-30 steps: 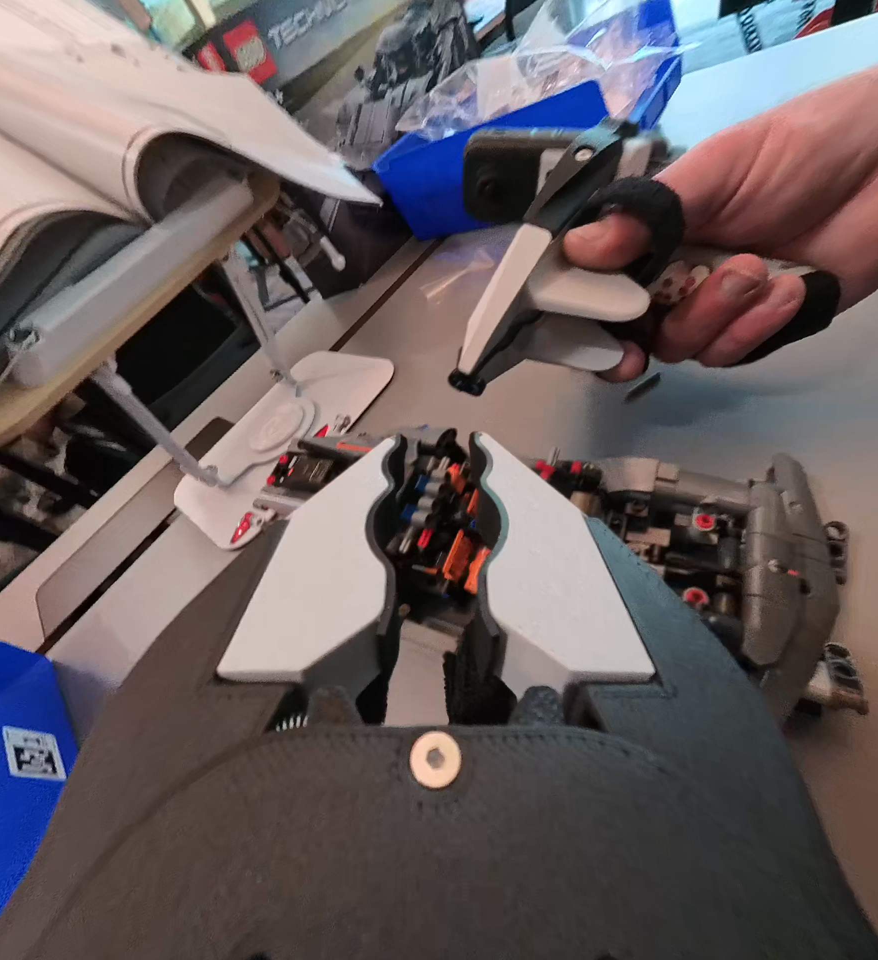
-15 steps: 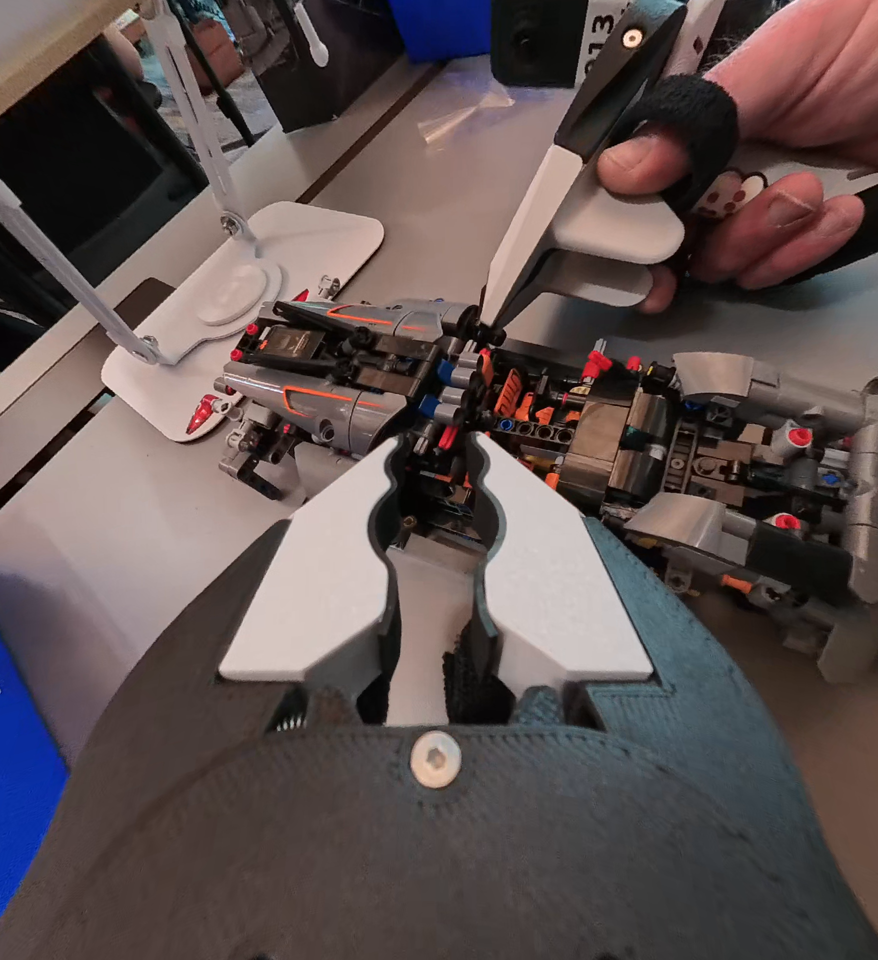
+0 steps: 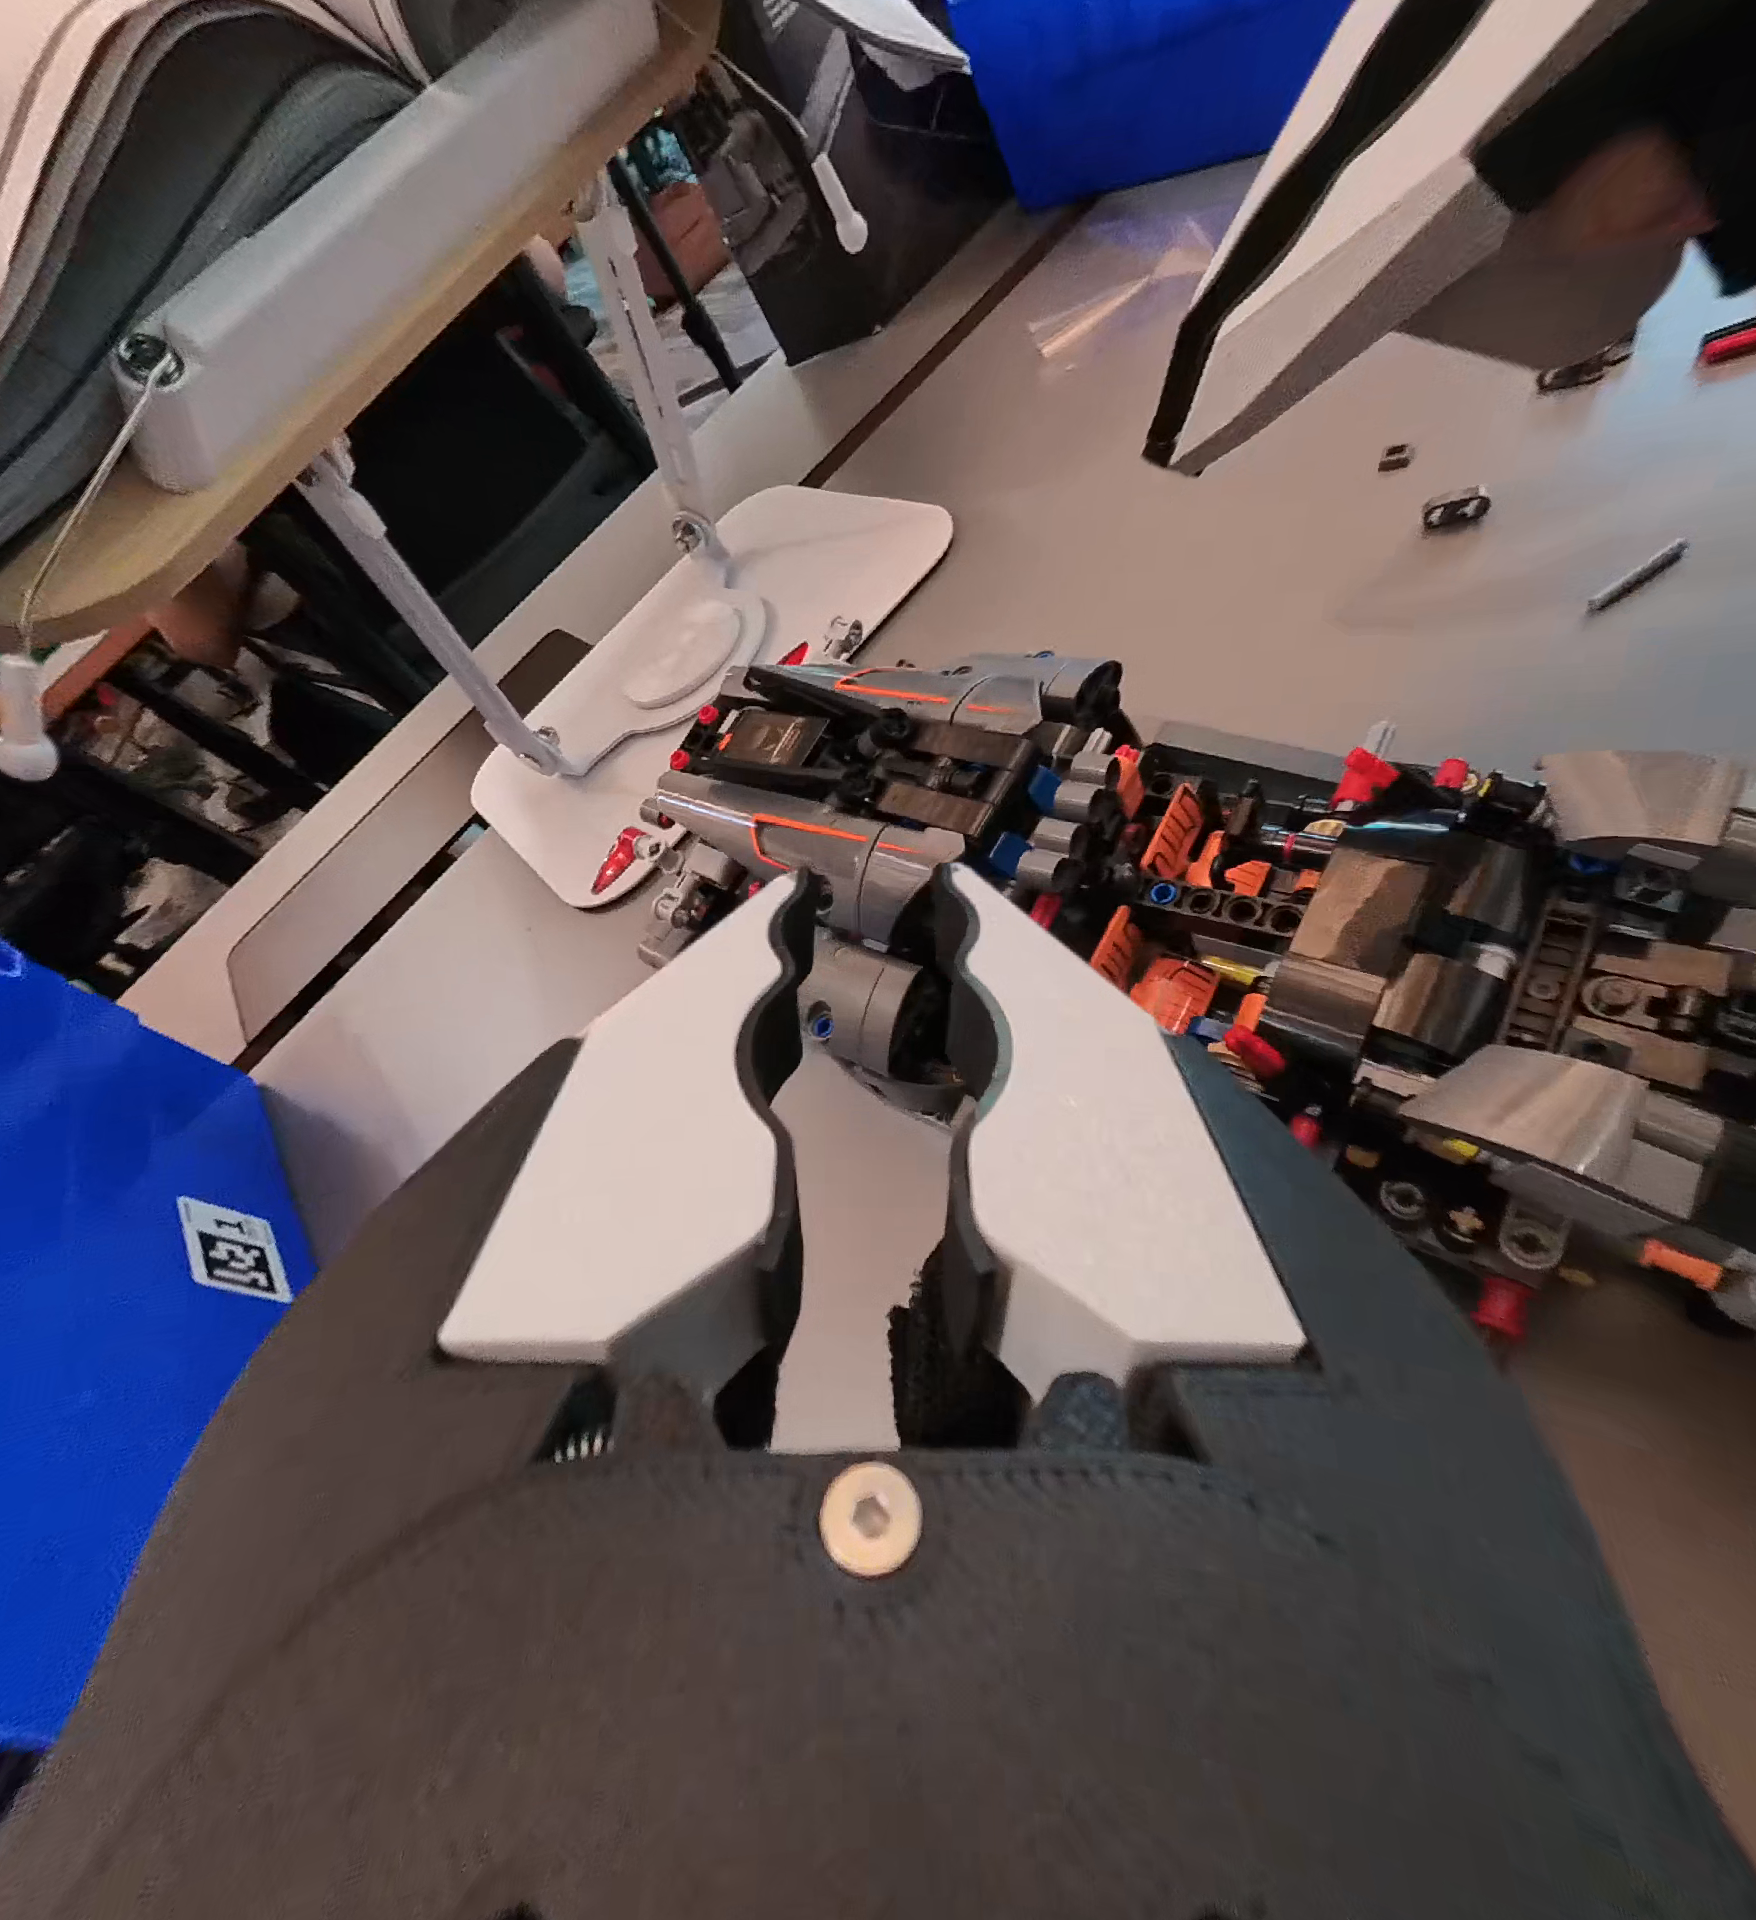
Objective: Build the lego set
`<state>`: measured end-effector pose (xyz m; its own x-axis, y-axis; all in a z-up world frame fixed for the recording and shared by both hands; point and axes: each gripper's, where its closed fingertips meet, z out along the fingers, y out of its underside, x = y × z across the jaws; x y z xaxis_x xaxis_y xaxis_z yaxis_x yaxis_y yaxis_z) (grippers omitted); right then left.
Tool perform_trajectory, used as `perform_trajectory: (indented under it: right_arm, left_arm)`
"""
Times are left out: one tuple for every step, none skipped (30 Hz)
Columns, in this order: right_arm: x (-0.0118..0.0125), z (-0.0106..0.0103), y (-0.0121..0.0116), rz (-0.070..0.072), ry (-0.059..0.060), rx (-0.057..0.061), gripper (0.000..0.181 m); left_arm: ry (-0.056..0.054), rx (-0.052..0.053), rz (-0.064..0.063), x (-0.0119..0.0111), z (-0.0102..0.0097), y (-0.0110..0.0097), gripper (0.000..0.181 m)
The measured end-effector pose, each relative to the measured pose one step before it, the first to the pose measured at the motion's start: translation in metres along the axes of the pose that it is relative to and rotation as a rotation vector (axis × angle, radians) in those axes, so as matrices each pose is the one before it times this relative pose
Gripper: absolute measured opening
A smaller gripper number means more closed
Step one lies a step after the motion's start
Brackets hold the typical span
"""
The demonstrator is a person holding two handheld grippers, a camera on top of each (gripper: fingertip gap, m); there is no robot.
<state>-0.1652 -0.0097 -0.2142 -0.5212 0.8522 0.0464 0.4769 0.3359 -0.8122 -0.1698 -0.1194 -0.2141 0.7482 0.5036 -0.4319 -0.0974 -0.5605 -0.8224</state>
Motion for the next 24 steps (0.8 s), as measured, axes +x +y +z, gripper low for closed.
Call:
perform_trajectory:
  right_arm:
    - [0.0014,-0.00184,0.00018,-0.0228,0.0281,-0.0036,0.003]
    - [0.00169,-0.00144,0.00084,-0.0234,0.0268,-0.0061,0.003]
    - [0.00114,-0.00121,0.00052,-0.0118,0.0153,-0.002,0.003]
    - [0.00051,-0.00118,-0.00026,-0.0032,0.0073,0.0042,0.003]
    - [0.00087,-0.00096,0.00025,-0.0019,0.0087,0.0012,0.003]
    - [0.00123,-0.00119,0.00035,-0.0087,0.0136,-0.0014,0.003]
    - [0.00066,-0.00182,-0.0005,-0.0124,0.0138,0.001,0.003]
    - [-0.00041,-0.002,-0.00085,-0.0116,0.0097,0.002,0.003]
    - [-0.00135,-0.00186,-0.00047,-0.009,0.0033,-0.0007,0.003]
    - [-0.00076,-0.0018,0.00003,-0.0112,0.0073,-0.0019,0.003]
    - [-0.00101,-0.00195,-0.00001,-0.0089,0.0041,0.0004,0.003]
    - [-0.00148,-0.0015,0.00062,0.0,-0.0029,-0.0011,0.003]
    - [-0.00024,-0.00125,0.00189,0.0024,0.003,-0.007,0.003]
    - [-0.00002,-0.00158,0.00132,0.0009,0.0048,-0.0024,0.003]
    - [-0.00083,-0.00179,0.00081,0.0027,-0.0002,0.0008,0.003]
    - [-0.00085,-0.00175,0.0008,-0.0008,0.0015,-0.001,0.003]
    - [-0.00057,-0.00175,0.00083,-0.0062,0.0059,-0.0023,0.003]
    - [-0.00104,-0.00173,0.00049,-0.0042,0.0028,-0.0013,0.003]
    - [-0.00145,-0.00156,0.00034,-0.0001,-0.0012,0.0004,0.003]
    - [-0.00099,-0.00136,0.00047,-0.0005,0.0017,-0.0012,0.003]
    - [-0.00074,-0.00145,0.00045,-0.0008,0.0019,-0.0009,0.003]
    - [-0.00118,-0.00121,0.00017,0.0008,-0.0024,0.0011,0.003]
    - [-0.00145,-0.00089,0.00033,0.0031,-0.0065,0.0011,0.003]
    - [-0.00059,-0.0006,0.00107,0.0009,-0.0005,-0.003,0.003]
  left_arm:
    - [-0.0139,-0.006,0.0075,-0.00097,0.00008,-0.00044,0.02]
    - [-0.0118,-0.0049,0.0095,-0.00066,0.00014,-0.00045,0.021]
    - [-0.0101,-0.0028,0.0066,-0.00041,-0.00021,-0.00092,0.021]
    - [-0.0093,-0.0016,0.0053,-0.0004,-0.0002,-0.00098,0.021]
    - [-0.0066,-0.0056,0.0057,-0.00009,-0.00011,-0.00021,0.022]
    - [-0.0083,-0.0061,0.0078,-0.00045,-0.00032,0.00004,0.022]
    - [-0.0083,-0.0047,0.0096,-0.00039,-0.00075,-0.00019,0.022]
    - [-0.0084,-0.0053,0.0059,-0.00088,-0.00092,-0.00036,0.022]
    - [-0.0084,-0.0063,0.0035,-0.00119,-0.00088,-0.00035,0.023]
    - [-0.0109,-0.0096,0.0016,-0.0018,-0.00089,-0.00013,0.023]
    - [-0.0105,-0.0104,-0.0004,-0.00197,-0.0009,0.00006,0.024]
    - [-0.012,-0.007,0.0003,-0.00216,-0.00127,-0.00043,0.024]
    - [-0.01,-0.0062,-0.0037,-0.00216,-0.00142,-0.0007,0.024]
    - [-0.0053,-0.0046,-0.0123,-0.00134,-0.00164,-0.00112,0.025]
    - [-0.0067,-0.0039,-0.011,-0.00117,-0.00176,-0.0013,0.026]
    - [-0.0093,-0.0041,-0.0015,-0.00111,-0.00177,-0.00124,0.026]
    - [-0.0085,-0.0084,-0.0002,-0.00074,-0.00141,-0.00054,0.027]
    - [-0.0045,-0.0108,-0.0028,-0.00026,-0.00115,-0.00024,0.027]
    - [-0.0051,-0.0067,-0.0009,-0.00018,-0.0013,-0.00054,0.028]
    - [-0.0089,-0.0074,-0.0003,-0.0007,-0.00133,-0.00036,0.028]
    - [-0.0088,-0.017,-0.0044,-0.00104,-0.00089,0.00125,0.029]
    - [-0.0043,-0.0232,-0.0089,-0.00055,-0.00008,0.0023,0.031]
    - [-0.0057,-0.0206,-0.0075,-0.00072,-0.0002,0.00224,0.032]
    - [-0.013,-0.0152,-0.0047,-0.00145,-0.00072,0.00163,0.032]
